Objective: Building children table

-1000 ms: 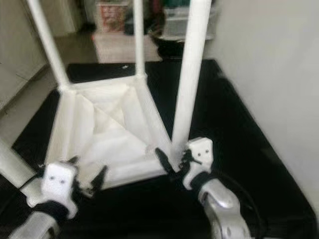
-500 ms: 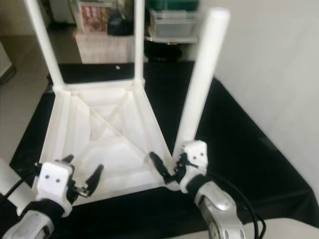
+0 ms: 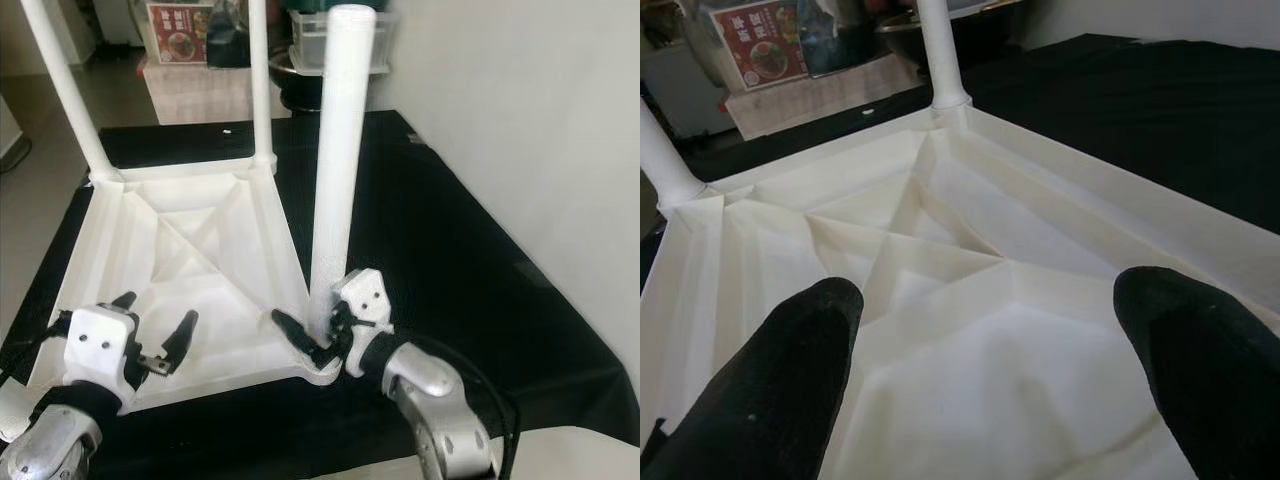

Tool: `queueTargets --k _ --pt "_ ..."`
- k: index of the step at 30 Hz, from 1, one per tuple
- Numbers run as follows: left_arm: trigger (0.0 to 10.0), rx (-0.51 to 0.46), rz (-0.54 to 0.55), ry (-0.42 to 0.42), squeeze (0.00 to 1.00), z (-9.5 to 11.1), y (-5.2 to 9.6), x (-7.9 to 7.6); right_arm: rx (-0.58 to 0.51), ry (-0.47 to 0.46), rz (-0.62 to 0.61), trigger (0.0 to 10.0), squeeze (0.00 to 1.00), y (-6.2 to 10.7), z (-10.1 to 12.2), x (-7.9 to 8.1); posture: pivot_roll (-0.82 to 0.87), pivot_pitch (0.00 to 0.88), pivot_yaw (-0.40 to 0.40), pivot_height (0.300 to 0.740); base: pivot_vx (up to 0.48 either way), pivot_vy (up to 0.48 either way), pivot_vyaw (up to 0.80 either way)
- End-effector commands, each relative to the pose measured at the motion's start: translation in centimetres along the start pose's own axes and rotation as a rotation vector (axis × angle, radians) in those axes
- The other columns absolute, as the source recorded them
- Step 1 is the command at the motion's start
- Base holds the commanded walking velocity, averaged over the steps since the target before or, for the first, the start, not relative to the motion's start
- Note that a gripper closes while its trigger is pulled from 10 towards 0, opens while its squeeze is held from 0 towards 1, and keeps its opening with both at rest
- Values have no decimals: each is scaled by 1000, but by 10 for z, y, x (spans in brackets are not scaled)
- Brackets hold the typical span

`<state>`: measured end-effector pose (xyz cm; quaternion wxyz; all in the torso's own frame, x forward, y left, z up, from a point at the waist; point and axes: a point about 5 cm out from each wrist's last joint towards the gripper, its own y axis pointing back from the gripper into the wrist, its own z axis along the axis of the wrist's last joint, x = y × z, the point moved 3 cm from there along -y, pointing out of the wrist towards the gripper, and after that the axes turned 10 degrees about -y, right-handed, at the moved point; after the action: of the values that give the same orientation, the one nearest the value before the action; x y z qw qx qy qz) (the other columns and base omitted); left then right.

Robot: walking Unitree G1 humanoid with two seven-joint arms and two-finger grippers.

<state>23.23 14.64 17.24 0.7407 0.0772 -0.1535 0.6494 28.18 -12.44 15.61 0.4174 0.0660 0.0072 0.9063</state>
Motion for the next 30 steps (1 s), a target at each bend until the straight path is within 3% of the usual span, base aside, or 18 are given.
queueTargets --k 1,3,5,8,10,18,26,30 --pt "10000 21 -28 28 0 -3 -3 -2 35 -18 20 10000 0 -2 -6 -1 7 106 -29 740 0 0 0" --pt "10000 11 -108 87 0 2 -5 -14 78 -49 86 10000 0 4 -12 2 5 107 -28 740 0 0 0" --pt "10000 11 -108 87 0 2 -5 -14 78 -49 86 10000 0 4 -12 2 5 107 -28 740 0 0 0" --pt "10000 34 -286 76 0 0 3 -39 132 -64 210 10000 0 19 -19 6 6 110 -24 740 0 0 0" --pt "10000 50 -345 83 0 -3 8 -47 140 -74 250 10000 0 27 -17 5 1 114 -20 740 0 0 0" --pt "10000 75 -371 99 0 -6 12 -46 155 -98 315 10000 0 42 -12 2 -3 114 -17 740 0 0 0" --pt "10000 116 -336 115 0 -11 12 -40 218 -145 329 10000 0 63 -25 -2 -15 114 -9 740 0 0 0" --pt "10000 125 -339 105 0 -12 13 -40 216 -150 324 10000 0 65 -24 -2 -18 113 -7 740 0 0 0"
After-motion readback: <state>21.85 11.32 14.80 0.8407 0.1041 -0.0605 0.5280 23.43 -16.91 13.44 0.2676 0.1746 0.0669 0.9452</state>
